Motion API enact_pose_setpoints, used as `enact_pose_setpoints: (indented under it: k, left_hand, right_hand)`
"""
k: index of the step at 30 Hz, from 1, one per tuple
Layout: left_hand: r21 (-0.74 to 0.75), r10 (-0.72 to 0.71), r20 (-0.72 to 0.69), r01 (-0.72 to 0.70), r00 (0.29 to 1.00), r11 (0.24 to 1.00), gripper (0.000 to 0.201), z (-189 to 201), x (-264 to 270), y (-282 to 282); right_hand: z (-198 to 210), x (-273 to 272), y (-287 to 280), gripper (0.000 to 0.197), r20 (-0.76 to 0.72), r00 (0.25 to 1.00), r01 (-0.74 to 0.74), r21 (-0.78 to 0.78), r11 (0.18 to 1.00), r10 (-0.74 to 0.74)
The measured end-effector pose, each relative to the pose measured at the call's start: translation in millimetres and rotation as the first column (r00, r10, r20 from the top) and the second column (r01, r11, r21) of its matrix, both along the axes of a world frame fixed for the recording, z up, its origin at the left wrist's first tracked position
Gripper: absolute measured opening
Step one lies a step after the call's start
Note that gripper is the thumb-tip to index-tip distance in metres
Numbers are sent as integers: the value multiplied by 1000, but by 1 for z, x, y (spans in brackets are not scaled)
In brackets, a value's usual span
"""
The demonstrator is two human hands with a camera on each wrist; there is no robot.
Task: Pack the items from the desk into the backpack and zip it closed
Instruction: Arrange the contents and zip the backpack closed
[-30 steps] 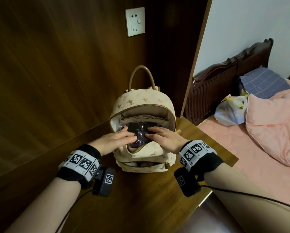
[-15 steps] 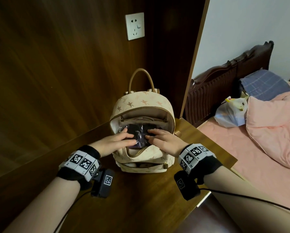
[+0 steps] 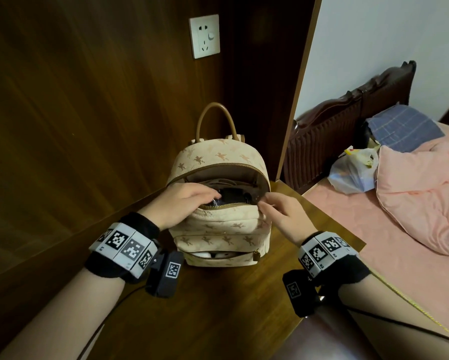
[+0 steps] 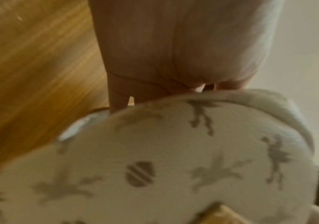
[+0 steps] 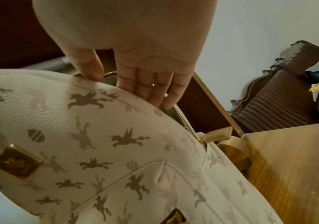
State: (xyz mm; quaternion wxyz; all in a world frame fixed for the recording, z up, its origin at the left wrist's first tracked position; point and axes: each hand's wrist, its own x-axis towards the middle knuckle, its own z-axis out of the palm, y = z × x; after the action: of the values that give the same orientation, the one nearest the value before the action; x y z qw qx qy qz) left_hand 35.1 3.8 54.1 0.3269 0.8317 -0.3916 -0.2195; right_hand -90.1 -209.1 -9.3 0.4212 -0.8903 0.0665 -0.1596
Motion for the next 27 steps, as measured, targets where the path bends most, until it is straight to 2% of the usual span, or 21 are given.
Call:
enact_pose_setpoints:
  k: [2, 4, 6, 8, 10, 12, 15, 18, 21, 23, 24, 27]
  left_hand:
    - [43, -98, -98, 103, 990, 994, 33, 2, -2, -12]
    - [192, -177, -140, 202, 974, 960, 48, 0, -4, -21]
    - [347, -193, -181, 246, 964, 905, 71, -1, -7, -27]
    - [476, -238, -167, 289, 957, 830, 76, -1, -13, -32]
    - [584, -322, -101, 318, 942, 747, 77, -2, -19, -36]
    - [631, -345, -68, 309, 936, 712, 81, -4, -22, -37]
    - [634, -336, -64, 299, 939, 713, 84, -11, -21, -36]
    - [610, -323, -77, 301, 943, 733, 82, -15, -18, -34]
    - [582, -329, -86, 316, 940, 750, 74, -17, -14, -31]
    - [532, -305, -128, 325, 944, 782, 65, -19, -9, -29]
    - [492, -283, -166, 328, 945, 806, 67, -19, -6, -28]
    - [369, -209, -288, 309, 935, 876, 90, -16, 4, -25]
  right_hand:
    - [-6, -5, 1, 33, 29, 1000, 3, 22, 1000, -4]
    - [-11, -12, 3, 31, 58, 998, 15, 17, 1000, -15]
    - [-15, -16, 5, 42, 61, 997, 48, 19, 999, -49]
    - [-18, -16, 7, 51, 21, 999, 46, 12, 999, -46]
    - [-20, -14, 10, 45, -23, 1000, 14, -31, 999, -15]
    - [-21, -11, 11, 36, -53, 999, -6, -84, 996, 1]
    - [-22, -9, 13, 33, -111, 994, -15, -114, 993, 2]
    - [-22, -7, 12, 40, -151, 989, -31, -174, 984, 4]
    - [-22, -4, 12, 41, -160, 987, -50, -217, 975, 15]
    - [-21, -4, 10, 43, -144, 989, -5, -176, 984, -21]
    - [-19, -5, 10, 45, -124, 991, 34, -136, 990, -51]
    - [-16, -6, 10, 43, -94, 989, 107, -58, 993, -112]
